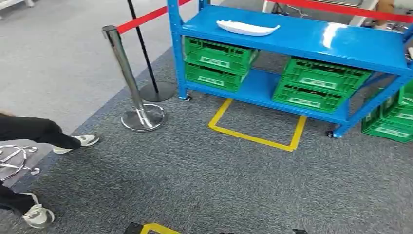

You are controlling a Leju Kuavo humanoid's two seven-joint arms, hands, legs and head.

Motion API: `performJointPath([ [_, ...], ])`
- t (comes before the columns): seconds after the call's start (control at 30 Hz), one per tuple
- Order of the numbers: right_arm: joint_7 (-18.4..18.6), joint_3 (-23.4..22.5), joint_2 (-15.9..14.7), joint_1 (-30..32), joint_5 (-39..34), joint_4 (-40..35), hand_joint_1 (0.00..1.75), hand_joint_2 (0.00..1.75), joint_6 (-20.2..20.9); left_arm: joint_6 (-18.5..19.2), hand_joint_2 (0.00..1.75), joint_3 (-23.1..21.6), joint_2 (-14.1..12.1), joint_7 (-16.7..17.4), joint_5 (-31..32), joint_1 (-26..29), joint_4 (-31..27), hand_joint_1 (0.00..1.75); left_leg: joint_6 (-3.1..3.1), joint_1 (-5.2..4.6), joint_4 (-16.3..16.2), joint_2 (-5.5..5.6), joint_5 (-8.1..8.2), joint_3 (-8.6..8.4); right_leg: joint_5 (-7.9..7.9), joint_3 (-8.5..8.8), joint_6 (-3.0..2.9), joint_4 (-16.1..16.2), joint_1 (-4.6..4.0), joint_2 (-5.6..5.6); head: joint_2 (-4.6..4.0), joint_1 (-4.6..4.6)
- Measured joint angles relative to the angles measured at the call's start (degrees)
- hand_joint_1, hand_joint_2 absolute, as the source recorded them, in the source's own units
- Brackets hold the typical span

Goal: Take the parts from the cabinet and place them on the table.

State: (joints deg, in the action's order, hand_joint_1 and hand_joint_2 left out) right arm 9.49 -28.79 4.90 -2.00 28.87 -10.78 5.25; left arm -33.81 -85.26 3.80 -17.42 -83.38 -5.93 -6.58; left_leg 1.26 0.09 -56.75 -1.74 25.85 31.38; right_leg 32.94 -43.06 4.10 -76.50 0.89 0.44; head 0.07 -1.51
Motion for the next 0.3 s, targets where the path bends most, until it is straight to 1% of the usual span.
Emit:
performJointPath([
  [0.03, 0.09, -0.02, 0.0, 0.09, 0.0, 0.0, 0.0, 0.0, -0.09, 0.28, 0.0, -0.02, -0.09, -0.09, 0.0, -0.04, 0.0, 0.0, -0.03, 0.0, -0.02, -0.48, 0.09, -0.06, -1.52, 1.31, 0.01, 2.07, 0.0, -0.05, -0.02, -0.02],
  [0.07, 0.13, -0.02, -0.02, 0.09, 0.0, 0.0, 0.0, 0.0, -0.13, 0.44, 0.0, -0.02, -0.15, -0.2, -0.04, -0.07, 0.0, 0.0, -0.14, 0.02, -0.02, -0.99, 0.16, -0.2, -3.71, 3.72, -0.03, 6.33, 0.01, -0.33, -0.02, -0.04],
  [0.1, 0.13, -0.04, -0.02, 0.02, 0.0, 0.0, 0.0, 0.0, -0.26, 0.48, 0.0, 0.02, -0.18, -0.35, -0.09, -0.09, 0.0, 0.0, -0.4, 0.07, -0.04, -1.57, 0.33, -0.45, -6.19, 7.19, -0.1, 12.38, 0.02, -1.33, 0.0, -0.02],
  [0.13, 0.13, -0.04, 0.0, -0.06, -0.02, 0.0, 0.0, 0.0, -0.37, 0.57, 0.0, 0.02, -0.24, -0.46, -0.2, -0.1, 0.0, 0.0, -0.75, -0.11, -0.14, -1.98, 0.55, -0.72, -7.12, 9.75, -0.08, 16.84, -0.02, -3.52, 0.0, -0.06],
  [0.17, 0.13, -0.04, 0.13, -0.24, -0.02, 0.0, 0.0, 0.0, -0.37, 0.57, 0.0, 0.02, -0.37, -0.52, -0.22, -0.11, 0.0, 0.0, -1.11, -0.62, -0.36, -2.24, 0.8, -0.75, -6.85, 10.45, -0.63, 17.35, -0.14, -4.06, -0.02, 0.0],
  [0.2, 0.13, -0.04, 0.15, -0.26, -0.02, 0.0, 0.0, 0.0, -0.42, 0.57, 0.0, 0.02, -0.44, -0.57, -0.24, -0.15, 0.0, 0.0, -1.33, -0.65, -0.34, -2.52, 0.67, -0.81, -6.98, 10.13, -1.23, 17.28, -0.17, -3.08, -0.02, 0.35],
  [0.27, 0.17, -0.04, 0.17, -0.08, -0.02, 0.0, 0.0, 0.0, -0.44, 0.57, 0.0, 0.02, -0.55, -0.59, -0.37, -0.22, 0.0, 0.0, -1.76, -0.48, -0.13, -3.23, 0.45, -0.89, -7.03, 9.64, -1.77, 17.08, -0.42, -2.35, 0.0, 0.33],
  [0.3, 0.2, -0.07, 0.17, -0.06, -0.02, 0.0, 0.0, 0.0, -0.46, 0.57, 0.0, 0.02, -0.57, -0.65, -0.44, -0.28, 0.0, 0.0, -2.18, -0.44, -0.13, -3.58, 0.7, -0.97, -7.25, 9.63, -2.28, 17.33, -0.21, -1.78, 0.0, 0.26],
])
